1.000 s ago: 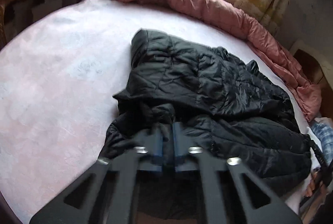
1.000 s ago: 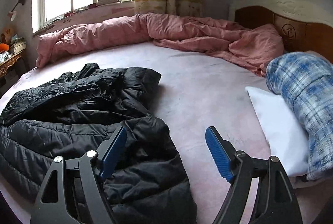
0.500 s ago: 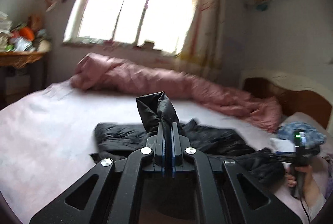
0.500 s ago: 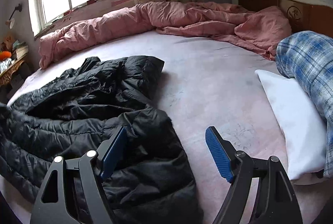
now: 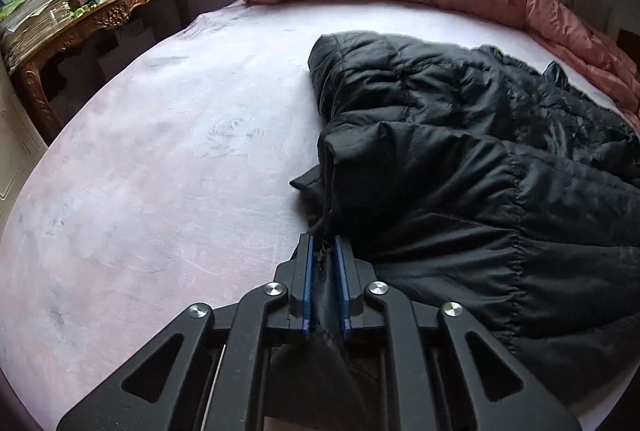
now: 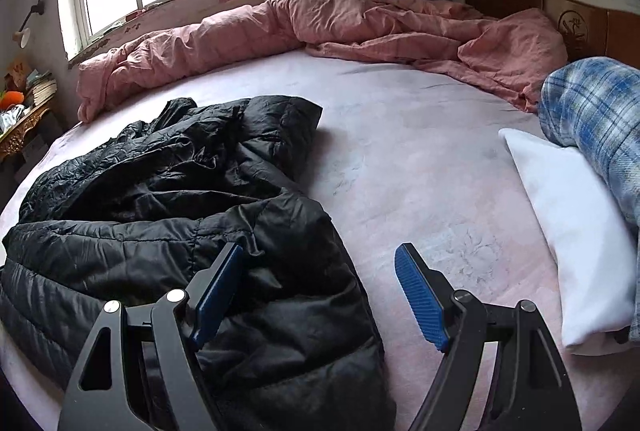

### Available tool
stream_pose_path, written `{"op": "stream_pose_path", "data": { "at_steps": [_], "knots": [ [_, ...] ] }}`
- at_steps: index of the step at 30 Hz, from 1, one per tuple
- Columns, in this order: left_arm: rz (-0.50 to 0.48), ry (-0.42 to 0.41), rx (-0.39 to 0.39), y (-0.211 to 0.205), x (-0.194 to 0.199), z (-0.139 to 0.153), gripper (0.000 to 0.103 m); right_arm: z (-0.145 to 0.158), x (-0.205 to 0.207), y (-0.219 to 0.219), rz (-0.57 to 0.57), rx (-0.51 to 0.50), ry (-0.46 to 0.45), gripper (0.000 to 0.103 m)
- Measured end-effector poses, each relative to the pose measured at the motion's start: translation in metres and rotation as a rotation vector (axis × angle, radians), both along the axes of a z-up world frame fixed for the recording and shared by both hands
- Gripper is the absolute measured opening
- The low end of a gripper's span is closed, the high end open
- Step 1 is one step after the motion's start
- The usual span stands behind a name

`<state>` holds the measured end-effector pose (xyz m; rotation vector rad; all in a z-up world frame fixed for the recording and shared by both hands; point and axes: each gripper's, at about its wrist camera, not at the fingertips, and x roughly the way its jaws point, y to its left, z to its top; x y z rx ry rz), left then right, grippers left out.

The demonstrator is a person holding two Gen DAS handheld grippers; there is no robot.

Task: Fold large clothes

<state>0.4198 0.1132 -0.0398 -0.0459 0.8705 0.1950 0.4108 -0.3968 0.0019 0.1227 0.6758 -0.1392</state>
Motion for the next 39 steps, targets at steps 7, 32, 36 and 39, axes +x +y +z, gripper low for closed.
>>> {"op": "stream_pose_path", "data": {
  "at_steps": [7,32,36,39],
  "knots": [
    [-0.105,-0.248,-0.06,-0.004,-0.038,0.044,0.028,0.018,-0.015,0.0,-0.009,0.005,-0.08,0.08],
    [-0.311,-0.559,0.015,-0.068,-0.095,0.08,0.103,0.04,-0.048,0.051,0.121,-0.103,-0.269,0.103],
    [-0.352,-0.505,0.02,-0.082,-0.11,0.061,0.103,0.034,-0.05,0.057,0.152,-0.095,-0.232,0.103],
    [-0.393,-0.424,0.027,-0.096,-0.11,0.044,0.103,0.025,-0.053,0.067,0.197,-0.077,-0.191,0.103]
  ]
}}
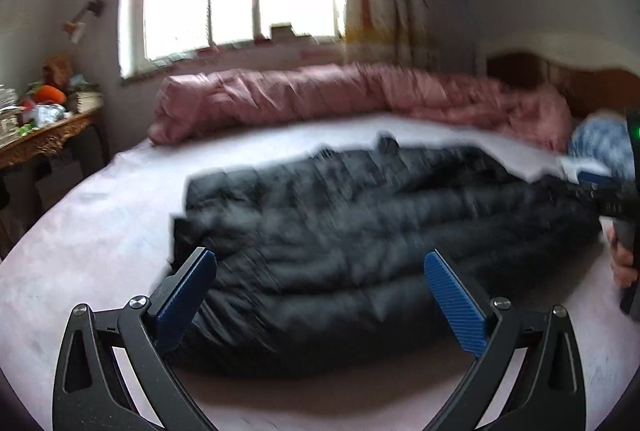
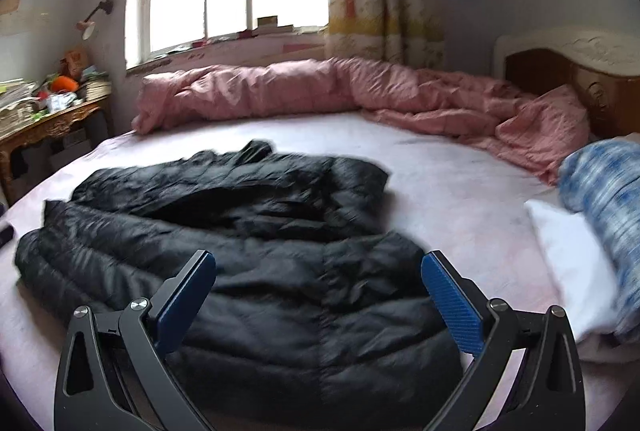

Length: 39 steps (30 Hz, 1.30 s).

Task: Fold large clothes

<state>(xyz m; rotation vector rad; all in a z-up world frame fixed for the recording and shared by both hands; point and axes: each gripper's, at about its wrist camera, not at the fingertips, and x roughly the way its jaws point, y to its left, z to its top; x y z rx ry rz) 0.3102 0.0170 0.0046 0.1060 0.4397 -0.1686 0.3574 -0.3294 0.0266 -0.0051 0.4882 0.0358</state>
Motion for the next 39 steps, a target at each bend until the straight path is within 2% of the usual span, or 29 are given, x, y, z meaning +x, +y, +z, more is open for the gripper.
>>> {"op": "stream_pose_path", "data": {
  "at_steps": [2,6,8,12,15,17,20,23,28,31,32,33,35,37,38,39],
  "knots": [
    [0.014,-0.019,0.044,-0.009,-0.006,-0.001,0.103,-0.004,-0.007,0.006,-0.007,-0.026,0.008,0.103],
    [-0.01,-0.016,0.048,-0.012,-0.019,-0.001,0.103,-0.004,-0.023,0.01,0.01,-0.01,-0.002,0.103],
    [0.018,-0.02,0.068,-0.014,-0.022,-0.002,0.103,-0.004,-0.026,0.009,-0.008,-0.004,-0.005,0.103],
    [0.034,-0.027,0.037,-0.005,-0.023,0.0,0.103,-0.005,-0.022,0.001,-0.019,0.028,0.02,0.103],
    [0.028,-0.007,0.041,-0.004,-0.02,-0.001,0.103,-0.005,-0.022,-0.002,-0.021,0.042,0.022,0.103],
    [0.001,0.002,0.102,-0.008,-0.021,-0.003,0.103,-0.005,-0.023,-0.001,0.017,0.031,0.034,0.103],
    [-0.048,-0.048,0.241,-0.016,-0.035,-0.007,0.103,-0.008,-0.022,0.002,0.117,-0.016,0.077,0.103],
    [-0.071,-0.034,0.306,-0.024,-0.034,-0.014,0.103,-0.014,-0.024,0.014,0.183,-0.119,0.117,0.103],
    [-0.075,0.031,0.462,-0.049,-0.025,-0.037,0.103,-0.03,-0.039,0.057,0.313,-0.386,0.134,0.103],
    [0.041,0.122,0.611,-0.062,-0.004,-0.06,0.103,-0.046,-0.03,0.075,0.277,-0.496,0.204,0.102],
    [0.05,0.139,0.602,-0.061,0.0,-0.062,0.102,-0.053,-0.023,0.08,0.228,-0.548,0.222,0.102],
    [0.049,0.139,0.575,-0.058,0.001,-0.059,0.098,-0.059,-0.017,0.083,0.188,-0.577,0.237,0.102],
    [0.09,0.13,0.548,-0.05,0.007,-0.056,0.093,-0.058,-0.01,0.08,0.153,-0.55,0.252,0.102],
    [0.152,0.15,0.549,-0.043,0.018,-0.06,0.079,-0.057,0.0,0.069,0.073,-0.521,0.271,0.093],
    [0.165,0.167,0.539,-0.039,0.022,-0.062,0.067,-0.058,0.002,0.064,0.051,-0.506,0.281,0.09],
    [0.169,0.179,0.525,-0.036,0.025,-0.063,0.052,-0.057,0.004,0.059,0.039,-0.483,0.288,0.081]
  ]
}}
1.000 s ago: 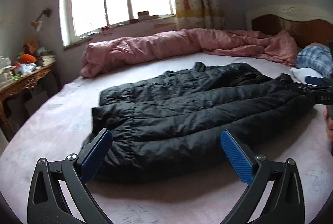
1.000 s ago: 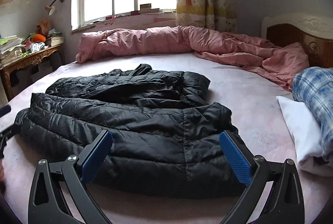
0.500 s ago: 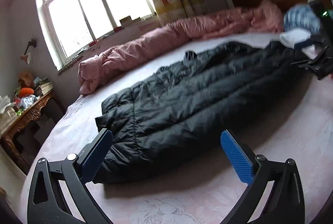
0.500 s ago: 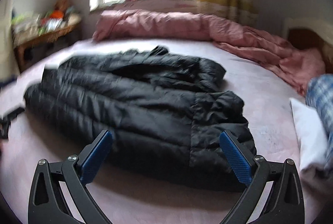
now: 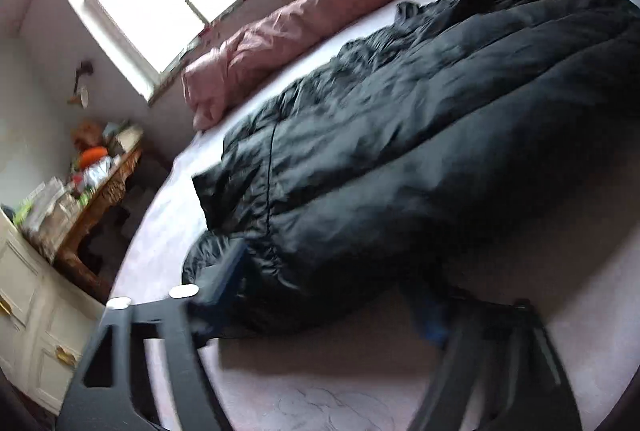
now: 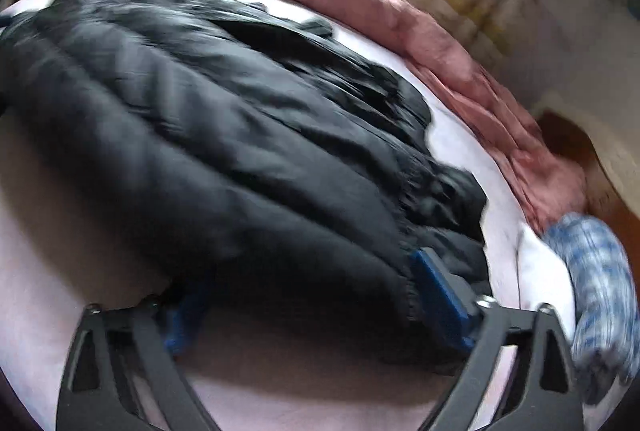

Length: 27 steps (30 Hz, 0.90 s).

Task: Fold large clothes

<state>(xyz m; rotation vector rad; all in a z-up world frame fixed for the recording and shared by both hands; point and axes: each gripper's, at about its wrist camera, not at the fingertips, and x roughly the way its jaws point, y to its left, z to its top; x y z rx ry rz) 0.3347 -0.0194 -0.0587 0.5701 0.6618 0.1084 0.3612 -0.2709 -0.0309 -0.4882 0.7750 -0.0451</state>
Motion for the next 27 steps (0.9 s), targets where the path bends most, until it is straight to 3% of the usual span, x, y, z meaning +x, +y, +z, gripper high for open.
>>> {"op": "stream_pose_path", "data": {
  "at_steps": [1,2,3,4,6,7,10,13,18,21,27],
  "knots": [
    [0.006,0.0,-0.014,0.003,0.001,0.0,0.044,0.002,0.0,-0.006,-0.01,0.033,-0.002,0.069],
    [0.002,-0.005,-0.036,0.006,0.0,0.002,0.024,0.004,-0.001,-0.01,-0.019,0.047,-0.01,0.062],
    [-0.012,-0.013,-0.055,0.007,-0.003,0.005,0.014,0.006,-0.002,-0.013,-0.024,0.063,-0.018,0.051],
    [-0.028,-0.029,-0.059,0.006,-0.009,0.007,0.013,0.008,-0.006,-0.015,-0.015,0.087,-0.026,0.035],
    [-0.023,-0.034,-0.036,0.002,-0.018,0.008,0.009,0.012,-0.015,-0.014,-0.005,0.114,-0.049,0.019],
    [-0.027,-0.023,-0.028,-0.001,-0.022,0.008,0.009,0.016,-0.021,-0.015,-0.011,0.118,-0.061,0.016],
    [-0.059,-0.009,-0.039,-0.001,-0.048,0.017,0.009,0.029,-0.044,-0.02,-0.034,0.162,-0.065,0.015],
    [-0.097,-0.017,-0.138,0.014,-0.091,0.04,0.009,0.044,-0.072,-0.027,-0.008,0.212,-0.05,0.015],
    [-0.132,-0.075,-0.193,0.029,-0.192,0.061,0.009,0.065,-0.16,-0.009,0.036,0.216,-0.064,0.015],
    [-0.144,-0.043,-0.195,0.039,-0.234,0.054,0.01,0.056,-0.209,0.005,0.05,0.196,-0.032,0.016],
    [-0.1,0.091,-0.209,0.05,-0.236,0.035,0.027,0.032,-0.24,0.015,0.078,0.116,0.018,0.029]
  ]
}}
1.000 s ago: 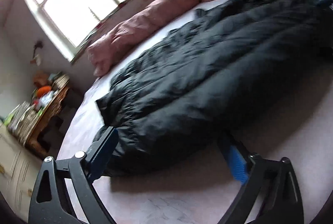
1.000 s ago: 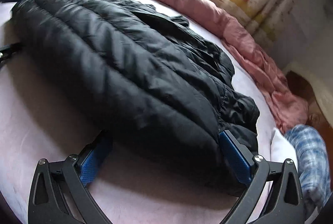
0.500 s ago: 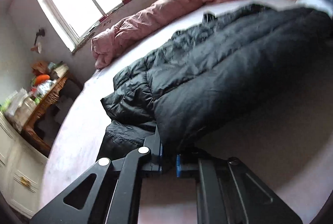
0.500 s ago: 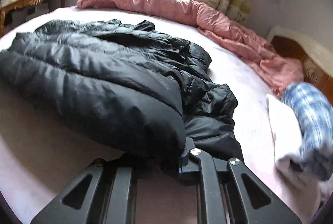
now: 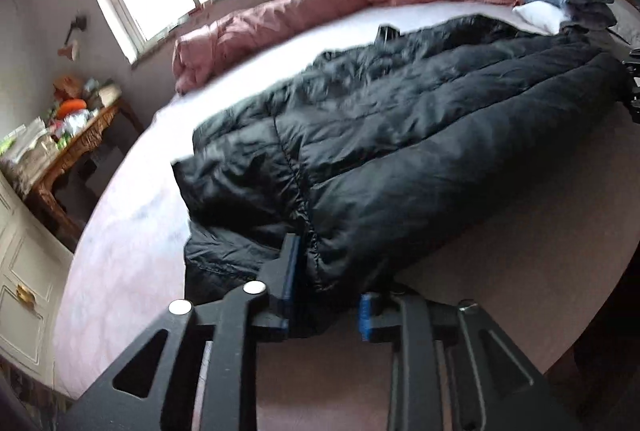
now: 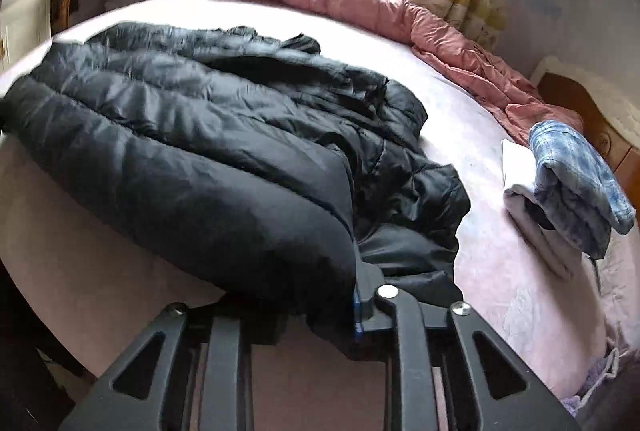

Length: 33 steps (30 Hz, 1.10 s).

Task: Fold large clothes

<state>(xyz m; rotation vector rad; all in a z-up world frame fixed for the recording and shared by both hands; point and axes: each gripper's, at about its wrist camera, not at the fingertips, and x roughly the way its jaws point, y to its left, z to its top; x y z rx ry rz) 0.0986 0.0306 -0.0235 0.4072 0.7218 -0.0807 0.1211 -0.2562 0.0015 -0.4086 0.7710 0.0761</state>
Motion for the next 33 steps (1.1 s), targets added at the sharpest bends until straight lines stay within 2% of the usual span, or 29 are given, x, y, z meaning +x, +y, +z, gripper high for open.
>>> {"op": "stream_pose_path", "data": {
  "at_steps": [5,7,9,11,13,17,18,20,22,23,26,29,31,33],
  "knots": [
    [0.006,-0.069,0.008,-0.007,0.002,0.024,0.027,0.025,0.006,-0.008,-0.002,0.006,-0.062,0.039],
    [0.019,-0.104,0.014,-0.005,0.012,0.037,0.028,0.044,0.014,-0.012,0.002,-0.004,-0.114,0.051],
    [0.033,-0.166,0.035,-0.007,0.026,0.051,0.028,0.061,0.03,-0.016,0.003,-0.008,-0.149,0.058],
    [0.049,-0.237,0.05,-0.009,0.048,0.062,0.029,0.077,0.056,-0.021,-0.012,0.012,-0.173,0.059],
    [0.078,-0.261,0.068,-0.012,0.08,0.067,0.031,0.088,0.087,-0.027,-0.033,0.056,-0.169,0.059],
    [0.063,-0.322,0.05,-0.012,0.136,0.067,0.035,0.085,0.157,-0.026,-0.083,0.072,-0.174,0.059],
    [0.064,-0.345,0.041,-0.01,0.148,0.067,0.038,0.083,0.169,-0.023,-0.084,0.077,-0.208,0.059],
    [0.072,-0.374,-0.03,0.0,0.167,0.064,0.044,0.08,0.187,-0.019,-0.096,0.089,-0.268,0.059],
    [0.063,-0.371,-0.119,0.011,0.182,0.061,0.047,0.075,0.203,-0.013,-0.102,0.128,-0.287,0.064],
    [0.061,-0.367,-0.145,0.015,0.188,0.058,0.054,0.072,0.208,-0.013,-0.106,0.142,-0.291,0.066],
    [0.066,-0.377,-0.174,0.021,0.204,0.044,0.061,0.057,0.222,-0.024,-0.121,0.228,-0.301,0.07],
    [0.084,-0.394,-0.197,0.025,0.208,0.032,0.074,0.04,0.229,-0.047,-0.125,0.342,-0.295,0.073],
    [0.11,-0.407,-0.206,0.028,0.203,0.034,0.078,0.041,0.226,-0.059,-0.123,0.394,-0.306,0.075],
    [0.153,-0.455,-0.243,0.037,0.193,0.043,0.092,0.051,0.215,-0.07,-0.145,0.428,-0.379,0.081]
  ]
}}
